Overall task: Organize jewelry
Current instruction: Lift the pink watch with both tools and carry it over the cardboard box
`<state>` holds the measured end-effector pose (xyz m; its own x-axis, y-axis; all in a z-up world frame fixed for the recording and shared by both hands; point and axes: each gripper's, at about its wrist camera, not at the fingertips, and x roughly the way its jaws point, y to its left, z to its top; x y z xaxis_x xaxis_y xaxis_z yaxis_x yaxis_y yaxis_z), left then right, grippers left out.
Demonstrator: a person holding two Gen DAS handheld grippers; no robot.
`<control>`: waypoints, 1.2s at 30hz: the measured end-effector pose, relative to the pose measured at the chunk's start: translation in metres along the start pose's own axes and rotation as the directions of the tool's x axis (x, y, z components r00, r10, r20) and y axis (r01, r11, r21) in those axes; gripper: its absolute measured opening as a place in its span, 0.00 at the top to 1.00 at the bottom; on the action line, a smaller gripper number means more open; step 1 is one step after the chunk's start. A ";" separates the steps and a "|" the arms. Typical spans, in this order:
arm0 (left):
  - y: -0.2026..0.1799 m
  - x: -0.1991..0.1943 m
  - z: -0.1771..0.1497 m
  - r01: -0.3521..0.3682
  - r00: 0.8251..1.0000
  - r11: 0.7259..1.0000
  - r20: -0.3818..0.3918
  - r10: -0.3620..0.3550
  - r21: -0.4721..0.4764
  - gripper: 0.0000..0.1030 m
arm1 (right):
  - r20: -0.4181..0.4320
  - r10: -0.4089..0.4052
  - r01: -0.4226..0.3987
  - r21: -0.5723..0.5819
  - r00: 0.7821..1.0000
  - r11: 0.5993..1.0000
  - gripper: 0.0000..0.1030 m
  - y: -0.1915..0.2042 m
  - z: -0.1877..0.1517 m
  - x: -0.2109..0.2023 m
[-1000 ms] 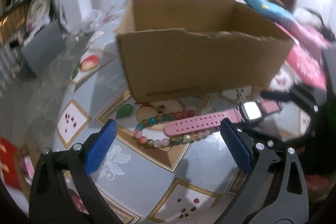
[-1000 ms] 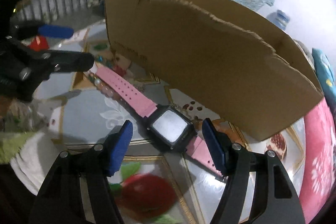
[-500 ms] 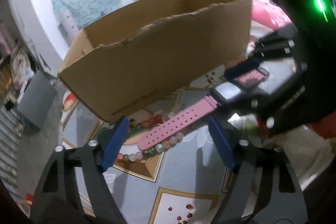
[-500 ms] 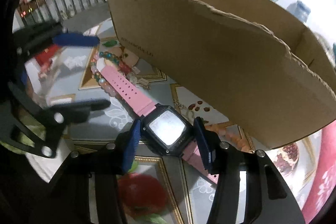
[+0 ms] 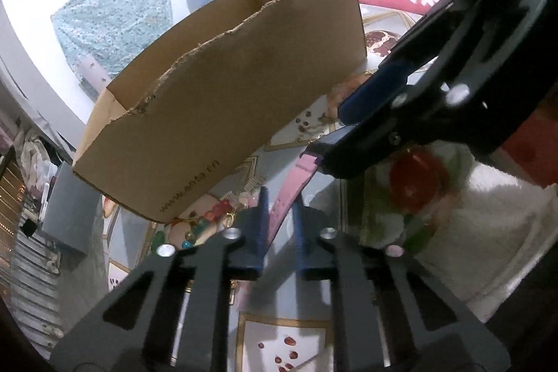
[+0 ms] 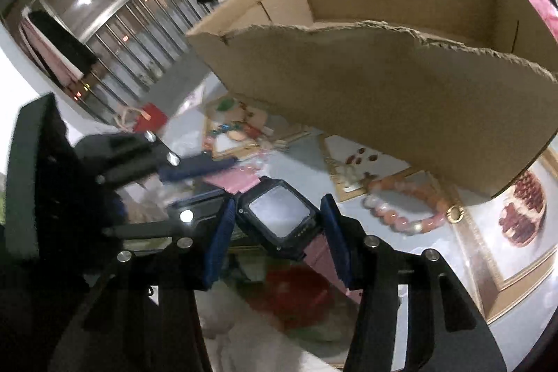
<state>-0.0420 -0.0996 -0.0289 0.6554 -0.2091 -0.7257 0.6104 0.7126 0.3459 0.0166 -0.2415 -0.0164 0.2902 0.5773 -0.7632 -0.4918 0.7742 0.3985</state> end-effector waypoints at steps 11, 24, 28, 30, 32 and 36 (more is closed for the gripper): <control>0.028 0.015 0.000 0.137 0.985 0.968 -0.071 -0.155 -0.212 0.96 | -0.007 -0.223 0.220 -0.143 0.975 0.965 0.52 0.016 -0.024 0.010; 0.046 0.027 -0.005 0.229 0.965 0.922 -0.048 -0.256 -0.312 0.97 | 0.082 -0.443 0.450 -0.182 0.893 0.874 0.86 0.016 -0.024 0.025; 0.052 0.018 -0.006 0.260 0.959 0.902 -0.013 -0.282 -0.346 0.97 | 0.095 -0.442 0.453 -0.174 0.892 0.875 0.92 0.021 -0.013 0.018; 0.055 0.008 -0.001 0.275 0.957 0.895 0.015 -0.289 -0.351 0.97 | 0.106 -0.447 0.459 -0.169 0.888 0.872 0.95 0.025 -0.009 0.005; 0.061 -0.011 0.007 0.281 0.958 0.896 0.054 -0.280 -0.345 0.97 | 0.128 -0.440 0.456 -0.151 0.889 0.877 0.95 0.032 0.002 -0.012; 0.081 -0.049 0.033 0.272 0.960 0.911 0.151 -0.235 -0.310 0.97 | 0.203 -0.441 0.473 -0.152 0.874 0.868 0.95 0.051 0.027 -0.043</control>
<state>-0.0097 -0.0535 0.0541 0.5530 -0.4697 -0.6882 0.5967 0.7997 -0.0664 0.0010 -0.2195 0.0504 0.6375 0.2158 -0.7396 -0.4140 0.9056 -0.0926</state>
